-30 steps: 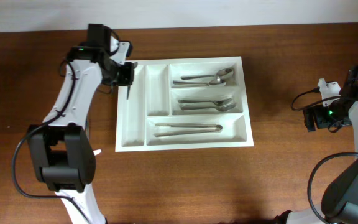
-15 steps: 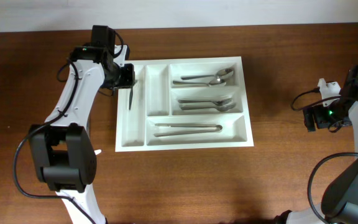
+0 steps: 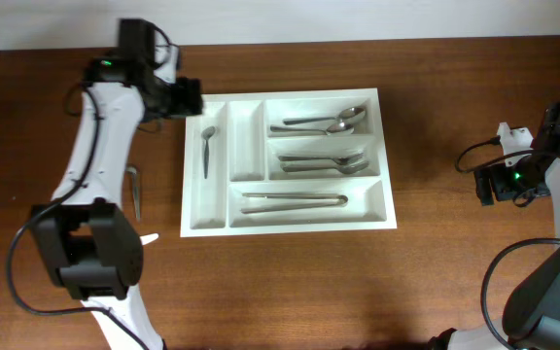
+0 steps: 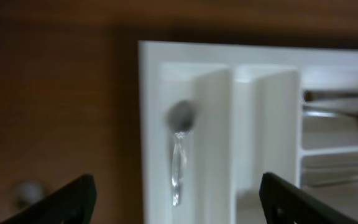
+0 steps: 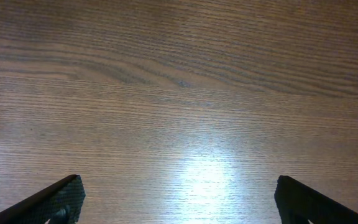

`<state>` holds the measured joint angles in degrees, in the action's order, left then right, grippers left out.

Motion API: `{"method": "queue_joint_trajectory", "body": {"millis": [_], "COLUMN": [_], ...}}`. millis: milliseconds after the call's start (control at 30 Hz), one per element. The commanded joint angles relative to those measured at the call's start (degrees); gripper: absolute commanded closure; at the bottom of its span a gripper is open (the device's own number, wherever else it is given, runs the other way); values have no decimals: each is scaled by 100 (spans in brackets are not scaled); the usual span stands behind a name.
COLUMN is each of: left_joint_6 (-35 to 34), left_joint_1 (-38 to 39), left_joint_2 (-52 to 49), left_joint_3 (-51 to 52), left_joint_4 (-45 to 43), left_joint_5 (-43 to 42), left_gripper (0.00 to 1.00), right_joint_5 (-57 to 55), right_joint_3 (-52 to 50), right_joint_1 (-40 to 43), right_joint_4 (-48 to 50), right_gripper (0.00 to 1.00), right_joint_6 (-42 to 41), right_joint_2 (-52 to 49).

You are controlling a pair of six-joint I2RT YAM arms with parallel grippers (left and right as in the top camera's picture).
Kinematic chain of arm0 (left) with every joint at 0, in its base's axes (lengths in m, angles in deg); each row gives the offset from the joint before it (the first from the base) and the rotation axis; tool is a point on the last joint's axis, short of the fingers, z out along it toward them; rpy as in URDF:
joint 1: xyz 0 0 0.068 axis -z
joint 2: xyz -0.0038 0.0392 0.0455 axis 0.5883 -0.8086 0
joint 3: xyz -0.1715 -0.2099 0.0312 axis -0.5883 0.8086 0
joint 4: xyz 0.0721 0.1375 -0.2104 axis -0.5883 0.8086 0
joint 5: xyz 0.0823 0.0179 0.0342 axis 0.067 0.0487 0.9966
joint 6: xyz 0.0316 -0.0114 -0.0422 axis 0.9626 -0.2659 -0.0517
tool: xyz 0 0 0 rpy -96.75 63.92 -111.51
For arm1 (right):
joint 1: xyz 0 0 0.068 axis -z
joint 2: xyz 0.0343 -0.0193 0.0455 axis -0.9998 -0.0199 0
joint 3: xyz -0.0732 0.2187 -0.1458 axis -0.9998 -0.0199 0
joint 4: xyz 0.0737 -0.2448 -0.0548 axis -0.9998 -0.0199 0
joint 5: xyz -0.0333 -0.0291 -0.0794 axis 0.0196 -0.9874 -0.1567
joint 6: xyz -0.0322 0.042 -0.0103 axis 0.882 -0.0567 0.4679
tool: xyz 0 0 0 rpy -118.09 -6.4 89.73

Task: Pack container
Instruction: 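Release the spoon and move the left gripper back to the second spoon, then lower the left gripper onto the second silver spoon and grasp it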

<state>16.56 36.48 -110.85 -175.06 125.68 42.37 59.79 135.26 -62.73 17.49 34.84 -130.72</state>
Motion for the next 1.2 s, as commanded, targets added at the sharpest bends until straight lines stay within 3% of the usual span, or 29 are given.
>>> {"method": "queue_joint_trajectory", "body": {"millis": [0, 133, 433, 733, 1167], "left_joint_6": [-70, -208, -131, -118, -116], "left_joint_1": [-354, -634, -938, -1047, -1523], "left_joint_2": [-31, -33, -35, -35, -44], "left_joint_3": [-155, -144, 400, 1954, 2404], "left_joint_4": [455, 1416, 2291, 894, -2], "left_joint_5": [267, 291, 931, 929, 885], "left_gripper": [7, 0, 1, 1, 1], "right_joint_5": [13, 13, 13, 15, 13], "right_joint_3": [0, 0, 0, 0, 0], "right_joint_1": [15, 13, 13, 13, 13], "right_joint_4": [0, 0, 0, 0, 0], "right_gripper": [2, 1, 1, 1, 1], "right_joint_6": [0, 0, 0, 0, 0], "right_joint_2": [7, 7, 7, 7, 7]}}
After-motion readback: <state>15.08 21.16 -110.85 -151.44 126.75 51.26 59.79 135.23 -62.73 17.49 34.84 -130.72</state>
